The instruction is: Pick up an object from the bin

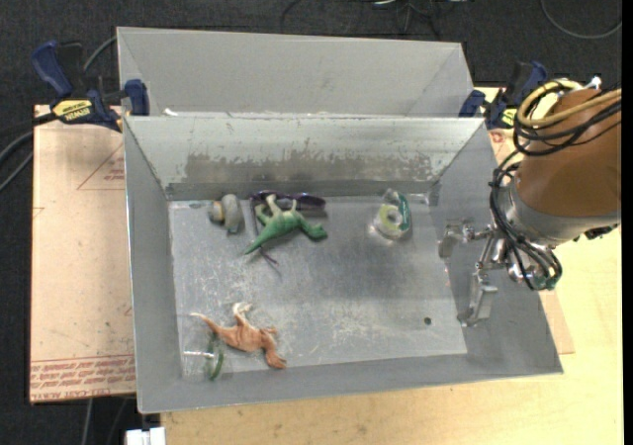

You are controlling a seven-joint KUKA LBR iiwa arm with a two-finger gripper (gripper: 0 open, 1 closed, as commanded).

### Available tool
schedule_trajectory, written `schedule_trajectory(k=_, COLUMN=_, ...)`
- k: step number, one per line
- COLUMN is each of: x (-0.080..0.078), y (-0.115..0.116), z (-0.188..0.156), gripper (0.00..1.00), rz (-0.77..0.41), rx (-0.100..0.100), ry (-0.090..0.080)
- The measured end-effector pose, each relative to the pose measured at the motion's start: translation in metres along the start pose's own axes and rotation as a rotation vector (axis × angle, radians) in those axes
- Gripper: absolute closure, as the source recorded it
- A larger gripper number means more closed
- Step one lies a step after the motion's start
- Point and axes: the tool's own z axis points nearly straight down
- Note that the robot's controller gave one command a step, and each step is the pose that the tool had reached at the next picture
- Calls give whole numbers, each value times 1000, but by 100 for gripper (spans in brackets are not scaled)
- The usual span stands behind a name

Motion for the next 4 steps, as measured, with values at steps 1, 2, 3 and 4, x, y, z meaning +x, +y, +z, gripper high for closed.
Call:
schedule_trajectory(k=1, x=-2, y=1, z=-4, gripper=0, rz=-4, rx=1, ry=-8)
schedule_trajectory(k=2, x=-76, y=21, z=109, gripper=0, rz=-3, rx=0, ry=-9)
schedule_trajectory(k=3, x=-89, y=37, z=47, gripper=0, rz=-88, rx=1, ry=-13)
schedule_trajectory(k=4, x=-144, y=55, z=79, gripper=0, rz=275, rx=-3, ry=-12)
